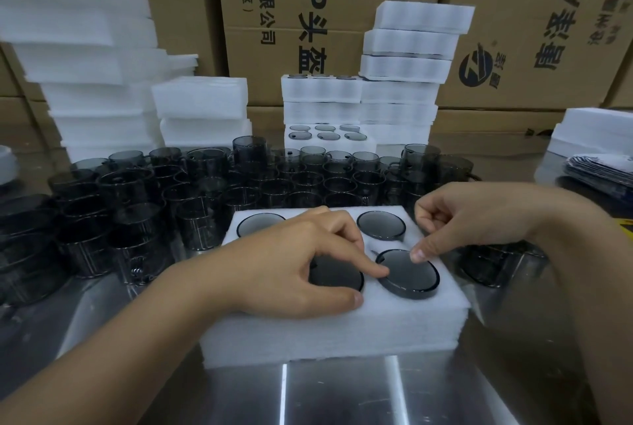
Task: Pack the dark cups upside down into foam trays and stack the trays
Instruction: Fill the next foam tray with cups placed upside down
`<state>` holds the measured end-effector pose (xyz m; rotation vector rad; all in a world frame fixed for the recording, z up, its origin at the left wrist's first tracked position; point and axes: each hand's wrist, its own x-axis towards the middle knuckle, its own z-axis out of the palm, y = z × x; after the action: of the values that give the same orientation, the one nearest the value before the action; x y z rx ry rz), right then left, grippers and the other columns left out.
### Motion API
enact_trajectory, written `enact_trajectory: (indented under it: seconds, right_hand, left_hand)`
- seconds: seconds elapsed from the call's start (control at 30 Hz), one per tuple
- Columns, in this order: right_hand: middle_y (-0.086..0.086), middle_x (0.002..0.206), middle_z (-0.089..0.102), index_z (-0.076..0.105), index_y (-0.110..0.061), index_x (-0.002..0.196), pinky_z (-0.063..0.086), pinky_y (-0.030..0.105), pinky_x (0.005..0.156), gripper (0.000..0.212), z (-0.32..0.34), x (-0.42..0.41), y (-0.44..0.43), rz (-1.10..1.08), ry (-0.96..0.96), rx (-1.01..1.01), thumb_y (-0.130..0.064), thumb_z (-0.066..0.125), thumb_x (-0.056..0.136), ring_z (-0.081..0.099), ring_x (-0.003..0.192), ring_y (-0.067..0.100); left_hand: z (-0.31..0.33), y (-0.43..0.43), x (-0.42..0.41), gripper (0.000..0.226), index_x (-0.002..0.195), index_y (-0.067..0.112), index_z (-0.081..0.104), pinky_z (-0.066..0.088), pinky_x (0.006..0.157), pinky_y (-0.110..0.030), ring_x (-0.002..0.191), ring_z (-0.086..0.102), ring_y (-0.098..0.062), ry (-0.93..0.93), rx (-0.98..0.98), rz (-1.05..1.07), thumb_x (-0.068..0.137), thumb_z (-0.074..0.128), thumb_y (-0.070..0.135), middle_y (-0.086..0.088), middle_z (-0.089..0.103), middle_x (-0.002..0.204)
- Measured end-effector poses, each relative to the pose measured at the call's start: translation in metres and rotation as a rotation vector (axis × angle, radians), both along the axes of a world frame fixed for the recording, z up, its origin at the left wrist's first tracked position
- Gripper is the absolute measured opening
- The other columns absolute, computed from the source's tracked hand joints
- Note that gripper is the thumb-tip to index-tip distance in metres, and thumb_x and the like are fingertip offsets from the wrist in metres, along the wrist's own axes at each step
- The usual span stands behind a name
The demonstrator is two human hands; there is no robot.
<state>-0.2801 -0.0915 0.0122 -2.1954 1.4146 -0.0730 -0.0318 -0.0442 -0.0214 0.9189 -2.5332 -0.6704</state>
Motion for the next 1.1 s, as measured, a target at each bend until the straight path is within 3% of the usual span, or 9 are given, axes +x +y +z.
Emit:
enact_trajectory:
  seconds: [0.33,0.43,0.57,0.67,0.73,0.8,0.9,1.0,1.1]
  right_hand:
    - [-0.011,0.051,0.046,0.054,-0.025,0.067,0.032,0.023,0.056,0.027,0.005,0.019,0.014,0.028,0.016,-0.035,-0.031,0.078,0.076,0.038,0.048,0.006]
    - [-0.028,0.067,0.056,0.059,-0.037,0.089,0.038,0.016,0.055,0.009,0.009,0.034,0.036,0.045,0.100,-0.206,-0.043,0.065,0.085,0.050,0.056,-0.005]
    - [-0.022,0.097,0.061,0.038,-0.052,0.119,0.046,0.021,0.071,0.053,0.000,0.045,0.086,0.119,0.269,-0.336,-0.074,0.049,0.071,0.057,0.084,-0.001]
    - [-0.014,0.122,0.054,0.005,-0.048,0.135,0.034,0.030,0.082,0.072,-0.026,0.055,0.107,0.181,0.389,-0.587,-0.055,0.054,0.084,0.051,0.107,0.018]
    - [-0.010,0.124,0.047,-0.003,-0.046,0.141,0.033,0.031,0.093,0.072,-0.037,0.062,0.113,0.226,0.372,-0.711,-0.035,0.049,0.091,0.048,0.110,0.022]
    - [-0.010,0.125,0.043,0.007,-0.046,0.142,0.034,0.031,0.097,0.064,-0.033,0.061,0.120,0.200,0.382,-0.720,-0.028,0.044,0.094,0.046,0.112,0.021]
    - [-0.016,0.122,0.042,0.002,-0.047,0.135,0.045,0.031,0.087,0.062,-0.002,0.057,0.133,0.151,0.420,-0.666,-0.034,0.046,0.092,0.051,0.108,0.017]
    - [-0.016,0.095,0.061,0.037,-0.042,0.123,0.056,0.038,0.054,0.058,0.031,0.049,0.123,0.154,0.296,-0.895,-0.034,0.064,0.073,0.067,0.080,0.016]
    - [-0.021,0.109,0.054,0.024,-0.055,0.120,0.049,0.035,0.066,0.055,0.071,0.054,0.081,0.032,0.274,-0.850,-0.035,0.062,0.085,0.058,0.088,0.010]
  left_hand:
    - [0.008,0.001,-0.004,0.027,0.107,0.041,0.071,0.041,0.092,-0.032,0.107,0.044,-0.007,-0.096,-0.133,0.005,0.081,0.068,0.040,0.020,0.047,0.104]
    - [0.012,0.006,0.008,0.037,0.120,0.052,0.058,0.040,0.095,-0.030,0.111,0.037,-0.002,-0.216,-0.173,0.045,0.084,0.062,0.051,0.025,0.037,0.109]
    - [0.010,0.032,0.039,0.071,0.129,0.063,0.027,0.039,0.084,-0.011,0.103,0.036,0.014,-0.301,-0.307,0.211,0.064,0.052,0.079,0.038,0.032,0.109]
    - [-0.001,0.059,0.044,0.085,0.124,0.076,0.004,0.025,0.078,0.003,0.087,0.037,0.010,-0.415,-0.359,0.280,0.065,0.065,0.069,0.053,0.033,0.107]
    - [-0.004,0.068,0.045,0.090,0.131,0.058,0.040,0.033,0.070,-0.002,0.074,0.052,0.006,-0.488,-0.433,0.255,0.050,0.081,0.060,0.038,0.058,0.100]
    - [0.000,0.072,0.050,0.084,0.114,0.033,0.068,0.037,0.065,-0.011,0.061,0.061,0.001,-0.513,-0.591,0.219,0.035,0.089,0.052,0.024,0.069,0.083]
    - [0.023,0.073,0.063,0.083,0.116,0.029,0.067,0.035,0.070,-0.015,0.058,0.061,-0.003,-0.493,-0.757,0.199,0.039,0.088,0.051,0.023,0.069,0.083]
    - [0.067,0.065,0.061,0.075,0.122,0.038,0.053,0.042,0.063,-0.017,0.062,0.059,-0.007,-0.519,-0.784,0.244,0.055,0.082,0.052,0.024,0.067,0.082]
    - [0.115,0.022,0.051,0.062,0.128,0.051,0.035,0.035,0.065,-0.027,0.078,0.044,-0.008,-0.447,-0.754,0.443,0.076,0.070,0.048,0.022,0.064,0.102]
